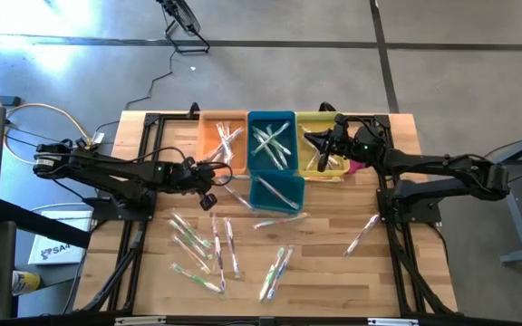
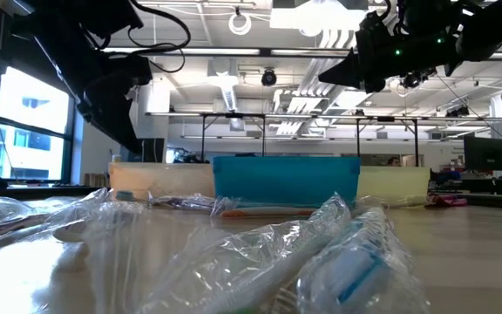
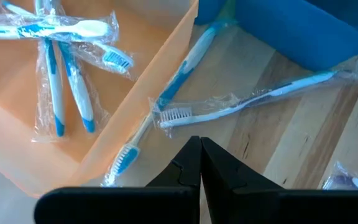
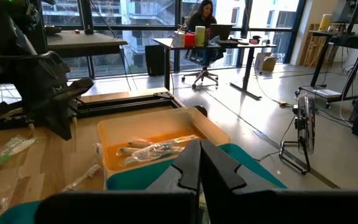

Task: Pick & Place Toothbrushes
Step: Put the blue toothbrush into the orange bin

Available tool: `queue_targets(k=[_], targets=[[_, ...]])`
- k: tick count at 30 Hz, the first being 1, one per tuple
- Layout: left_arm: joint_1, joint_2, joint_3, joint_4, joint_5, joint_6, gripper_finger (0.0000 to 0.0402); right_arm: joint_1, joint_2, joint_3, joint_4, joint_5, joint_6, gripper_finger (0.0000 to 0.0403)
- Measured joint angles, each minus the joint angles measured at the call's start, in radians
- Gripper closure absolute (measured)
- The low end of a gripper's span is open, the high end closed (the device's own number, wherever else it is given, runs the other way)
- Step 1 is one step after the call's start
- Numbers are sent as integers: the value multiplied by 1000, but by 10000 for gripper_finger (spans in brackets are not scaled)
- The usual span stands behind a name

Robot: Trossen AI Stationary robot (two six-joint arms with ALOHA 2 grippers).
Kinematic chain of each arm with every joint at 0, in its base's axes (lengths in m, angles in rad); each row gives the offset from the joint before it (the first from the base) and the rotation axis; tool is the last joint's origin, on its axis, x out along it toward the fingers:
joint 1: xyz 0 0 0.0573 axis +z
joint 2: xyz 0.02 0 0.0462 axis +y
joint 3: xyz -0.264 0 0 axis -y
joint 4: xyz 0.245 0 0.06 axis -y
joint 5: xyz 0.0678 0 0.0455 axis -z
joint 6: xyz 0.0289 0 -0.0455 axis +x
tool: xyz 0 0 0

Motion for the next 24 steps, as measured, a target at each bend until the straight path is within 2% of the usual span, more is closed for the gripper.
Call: queue_targets(k=[4, 11, 14, 18, 24], targets=[[0, 18, 0, -9, -4, 3, 367, 0, 0, 0, 0, 0, 0, 401], [0, 79, 0, -26, -13, 5, 287, 0, 0, 0, 0, 0, 0, 401], [0, 103, 0, -38, -16, 5, 273, 0, 0, 0, -1, 0, 0, 401], [0, 137, 0, -48, -76, -25, 281, 0, 0, 0, -1, 0, 0, 401], [0, 170, 0, -39, -115, -49, 349, 0, 0, 0, -3, 0, 0, 401]])
